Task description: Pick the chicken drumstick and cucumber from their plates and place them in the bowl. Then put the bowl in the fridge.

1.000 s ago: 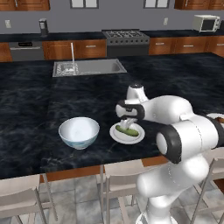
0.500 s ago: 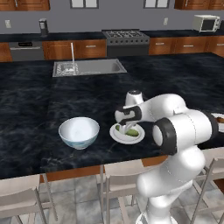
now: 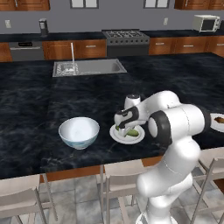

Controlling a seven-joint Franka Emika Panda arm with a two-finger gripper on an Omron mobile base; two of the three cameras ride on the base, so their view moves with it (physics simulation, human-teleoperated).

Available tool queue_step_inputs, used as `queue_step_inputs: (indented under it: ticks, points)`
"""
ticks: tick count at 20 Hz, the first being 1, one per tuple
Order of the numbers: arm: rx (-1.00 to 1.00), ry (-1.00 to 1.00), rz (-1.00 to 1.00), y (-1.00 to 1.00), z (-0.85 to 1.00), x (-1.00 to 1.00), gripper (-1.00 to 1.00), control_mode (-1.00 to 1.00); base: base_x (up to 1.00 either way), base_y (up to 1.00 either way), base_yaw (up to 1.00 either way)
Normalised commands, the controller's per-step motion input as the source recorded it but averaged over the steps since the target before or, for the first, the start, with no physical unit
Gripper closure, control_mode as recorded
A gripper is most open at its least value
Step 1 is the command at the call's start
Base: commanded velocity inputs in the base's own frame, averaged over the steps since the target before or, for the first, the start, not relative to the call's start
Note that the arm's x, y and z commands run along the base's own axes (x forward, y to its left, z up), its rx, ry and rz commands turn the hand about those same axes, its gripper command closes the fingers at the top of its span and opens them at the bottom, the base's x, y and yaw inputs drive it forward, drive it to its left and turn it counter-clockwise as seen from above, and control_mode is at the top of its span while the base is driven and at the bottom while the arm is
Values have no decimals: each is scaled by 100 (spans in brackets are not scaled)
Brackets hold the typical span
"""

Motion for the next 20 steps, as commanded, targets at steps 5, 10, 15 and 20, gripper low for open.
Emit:
queue_step_inputs:
  ticks: [5, 10, 15, 20]
  points:
    - [0, 0, 0, 0, -23, 17, -100, -100, 0, 0, 0]
    - [0, 0, 0, 0, -23, 20, -100, -100, 0, 0, 0]
    - [0, 0, 0, 0, -21, 18, -100, -100, 0, 0, 0]
    - [0, 8, 0, 0, -8, 2, 100, -100, 0, 0, 0]
